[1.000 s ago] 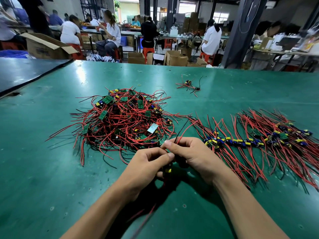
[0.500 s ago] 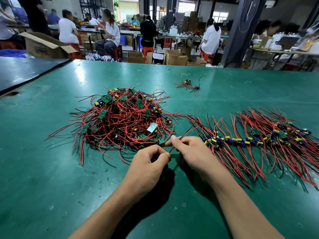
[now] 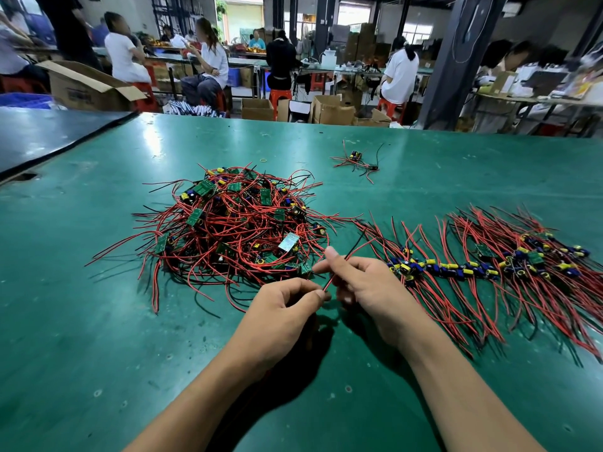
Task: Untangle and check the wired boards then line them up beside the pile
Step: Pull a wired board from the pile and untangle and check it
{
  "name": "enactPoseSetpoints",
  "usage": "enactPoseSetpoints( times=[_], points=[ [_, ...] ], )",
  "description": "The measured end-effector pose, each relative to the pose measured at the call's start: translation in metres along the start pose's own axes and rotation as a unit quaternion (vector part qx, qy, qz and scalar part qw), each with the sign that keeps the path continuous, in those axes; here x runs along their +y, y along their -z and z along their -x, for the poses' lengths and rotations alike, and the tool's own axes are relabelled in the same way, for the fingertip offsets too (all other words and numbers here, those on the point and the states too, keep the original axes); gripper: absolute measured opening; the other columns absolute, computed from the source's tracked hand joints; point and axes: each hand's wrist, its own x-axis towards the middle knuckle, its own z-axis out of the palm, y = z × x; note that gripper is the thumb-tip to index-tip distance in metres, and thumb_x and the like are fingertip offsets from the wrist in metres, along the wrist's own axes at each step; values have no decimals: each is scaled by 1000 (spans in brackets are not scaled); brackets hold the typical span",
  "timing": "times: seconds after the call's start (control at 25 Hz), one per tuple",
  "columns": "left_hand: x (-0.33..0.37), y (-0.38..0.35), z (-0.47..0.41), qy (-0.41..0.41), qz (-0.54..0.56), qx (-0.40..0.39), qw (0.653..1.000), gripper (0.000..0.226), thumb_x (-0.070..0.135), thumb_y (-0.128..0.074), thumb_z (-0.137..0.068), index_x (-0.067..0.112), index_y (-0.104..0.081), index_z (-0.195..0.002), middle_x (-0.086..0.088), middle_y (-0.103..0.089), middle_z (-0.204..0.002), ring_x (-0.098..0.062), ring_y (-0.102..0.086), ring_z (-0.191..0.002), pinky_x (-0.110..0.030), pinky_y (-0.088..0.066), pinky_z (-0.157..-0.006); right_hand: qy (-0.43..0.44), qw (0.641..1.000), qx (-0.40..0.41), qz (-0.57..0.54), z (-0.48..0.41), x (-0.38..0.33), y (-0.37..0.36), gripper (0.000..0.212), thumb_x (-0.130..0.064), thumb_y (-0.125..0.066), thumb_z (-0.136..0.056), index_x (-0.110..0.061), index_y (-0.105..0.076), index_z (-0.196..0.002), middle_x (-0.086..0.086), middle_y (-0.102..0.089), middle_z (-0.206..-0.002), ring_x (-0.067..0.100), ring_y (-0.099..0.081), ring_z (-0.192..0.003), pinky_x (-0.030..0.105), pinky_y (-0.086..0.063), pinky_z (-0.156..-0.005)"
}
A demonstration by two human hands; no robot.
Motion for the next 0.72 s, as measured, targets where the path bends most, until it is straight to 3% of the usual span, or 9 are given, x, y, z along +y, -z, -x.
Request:
enactPoseSetpoints(
  times=[0.12, 0.16, 0.2, 0.24, 0.28, 0.36, 0.48, 0.64, 0.72],
  points=[
    [-1, -1, -3, -31, -9, -8, 999, 19, 11, -61, -94, 6, -70, -78, 16, -74, -97, 0, -68, -77, -15, -48, -65, -8, 998, -55, 40, 3, 2, -6, 48, -61, -63, -86, -16, -79, -84, -2, -58, -56, 8, -47, -45, 18, -36, -43],
    [-2, -1, -3, -35, -10, -13, 999, 21, 10, -61, -94, 6, -69, -75, 16, -74, -95, 5, -67, -77, -10, -47, -62, -7, 996, -45, 71, 4, 2, -6, 48, -60, -60, -89, -16, -79, -84, -3, -59, -57, 8, -48, -47, 20, -36, -45],
    [-2, -1, -2, -36, -15, -18, 999, 21, 11, -61, -94, 7, -67, -74, 14, -74, -80, -3, -33, -93, -11, -44, -54, 2, 994, -18, 110, 3, 1, -4, 49, -60, -58, -92, -16, -79, -83, -4, -57, -56, 8, -47, -47, 22, -36, -47],
    [-3, 0, -2, -35, -27, -21, 999, 21, 13, -61, -94, 8, -66, -74, 9, -68, -62, 0, -36, -54, -15, -41, -48, 14, 989, 17, 149, 2, 1, 0, 50, -59, -56, -94, -16, -79, -82, -5, -53, -55, 8, -44, -48, 25, -34, -50],
    [-3, 1, -2, -34, -40, -25, 998, 20, 16, -62, -94, 9, -65, -76, 4, -60, -55, -7, -40, -49, -20, -39, -45, 24, 983, 48, 176, 0, 1, 5, 51, -58, -53, -95, -16, -79, -81, -7, -49, -54, 7, -41, -46, 26, -31, -51],
    [-2, 3, -1, -30, -47, -34, 998, 19, 19, -62, -94, 10, -66, -77, -4, -54, -54, -16, -46, -46, -23, -37, -45, 42, 976, 77, 199, -1, -1, 12, 50, -55, -51, -98, -15, -77, -82, -12, -40, -46, 3, -36, -41, 22, -27, -48],
    [-1, 5, -1, -18, -27, -55, 998, 18, 17, -60, -94, 9, -65, -78, -5, -59, -55, -18, -50, -42, -21, -38, -44, 80, 962, 132, 224, -1, -3, 21, 44, -46, -51, -101, -15, -76, -83, -18, -39, -33, -2, -42, -37, 14, -26, -45],
    [0, 3, 0, -20, -42, -68, 997, 18, 19, -60, -95, 9, -66, -81, -2, -62, -57, -18, -53, -46, -22, -41, -47, 125, 939, 210, 243, -4, -2, 28, 43, -45, -47, -103, -22, -73, -79, -13, -55, -48, 0, -52, -52, 14, -37, -55],
    [1, 3, 0, -18, -33, -70, 997, 18, 19, -60, -95, 9, -67, -81, -2, -61, -56, -17, -53, -46, -22, -42, -47, 112, 940, 229, 226, -6, -1, 25, 57, -48, -40, -105, -21, -72, -66, -2, -56, -53, 13, -53, -54, 27, -43, -58]
  ],
)
